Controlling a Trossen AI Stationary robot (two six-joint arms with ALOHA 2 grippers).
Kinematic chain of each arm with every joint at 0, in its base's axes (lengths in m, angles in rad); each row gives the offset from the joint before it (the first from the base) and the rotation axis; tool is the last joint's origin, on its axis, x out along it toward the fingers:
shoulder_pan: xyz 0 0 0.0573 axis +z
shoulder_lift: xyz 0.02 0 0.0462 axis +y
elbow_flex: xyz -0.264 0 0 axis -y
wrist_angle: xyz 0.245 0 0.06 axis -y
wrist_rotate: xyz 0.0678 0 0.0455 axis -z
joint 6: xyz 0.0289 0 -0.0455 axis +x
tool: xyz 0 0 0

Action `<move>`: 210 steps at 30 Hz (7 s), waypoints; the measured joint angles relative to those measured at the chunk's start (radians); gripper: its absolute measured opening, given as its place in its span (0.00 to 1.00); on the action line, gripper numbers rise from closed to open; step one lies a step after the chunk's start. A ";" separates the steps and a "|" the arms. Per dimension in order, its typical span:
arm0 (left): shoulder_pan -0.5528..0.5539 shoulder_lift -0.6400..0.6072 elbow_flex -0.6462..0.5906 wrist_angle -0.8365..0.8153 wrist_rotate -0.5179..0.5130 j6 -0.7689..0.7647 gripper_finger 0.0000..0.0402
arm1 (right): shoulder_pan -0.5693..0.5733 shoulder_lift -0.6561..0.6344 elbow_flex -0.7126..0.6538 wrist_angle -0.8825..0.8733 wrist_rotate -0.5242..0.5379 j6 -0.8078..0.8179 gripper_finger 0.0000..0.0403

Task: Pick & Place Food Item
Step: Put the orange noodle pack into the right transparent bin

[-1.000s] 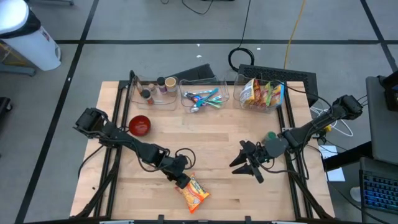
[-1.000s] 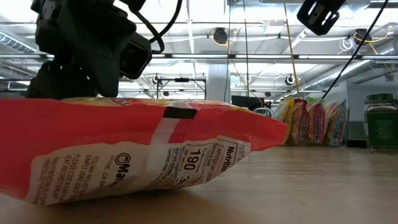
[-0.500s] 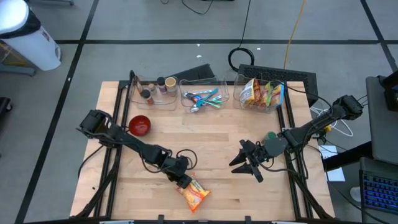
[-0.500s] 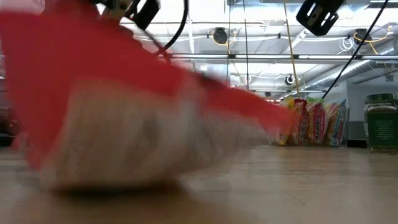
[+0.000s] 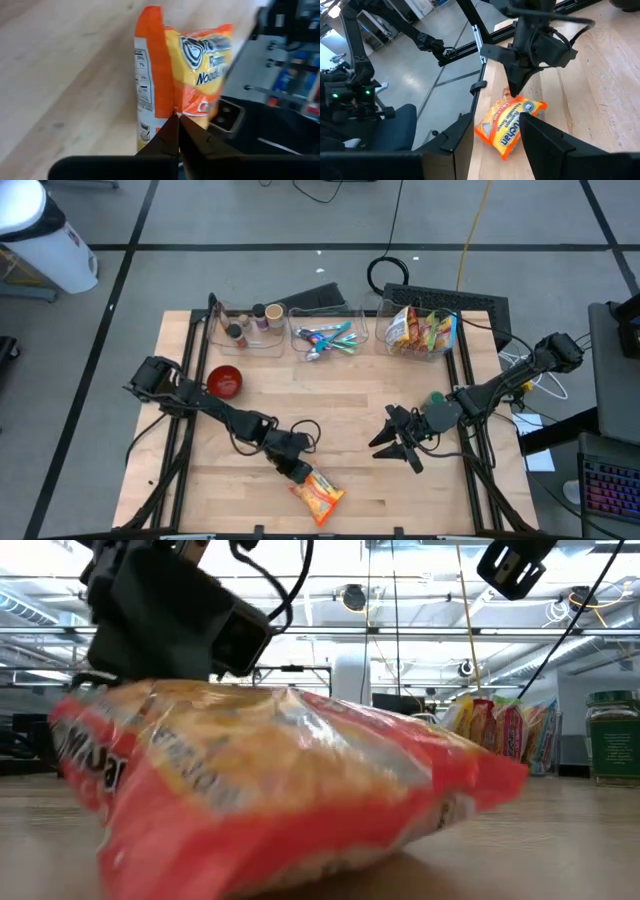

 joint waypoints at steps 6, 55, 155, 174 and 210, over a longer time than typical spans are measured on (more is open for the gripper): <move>0.025 -0.072 0.002 0.088 -0.025 0.011 0.01 | 0.000 0.000 0.000 0.007 0.000 -0.014 0.38; 0.150 -0.046 0.526 -0.289 0.025 0.344 0.00 | -0.279 0.201 0.130 0.142 -0.425 -0.162 0.38; 0.808 -0.568 0.526 -0.350 0.078 1.188 0.40 | -0.595 0.116 0.129 0.254 1.127 -0.193 0.00; 0.808 -0.568 0.526 -0.415 0.081 1.196 0.40 | -0.634 0.272 0.120 0.246 1.303 -0.113 0.00; 0.811 -0.568 0.526 -0.464 0.080 1.216 0.40 | -0.832 0.523 0.026 0.371 1.143 0.086 0.00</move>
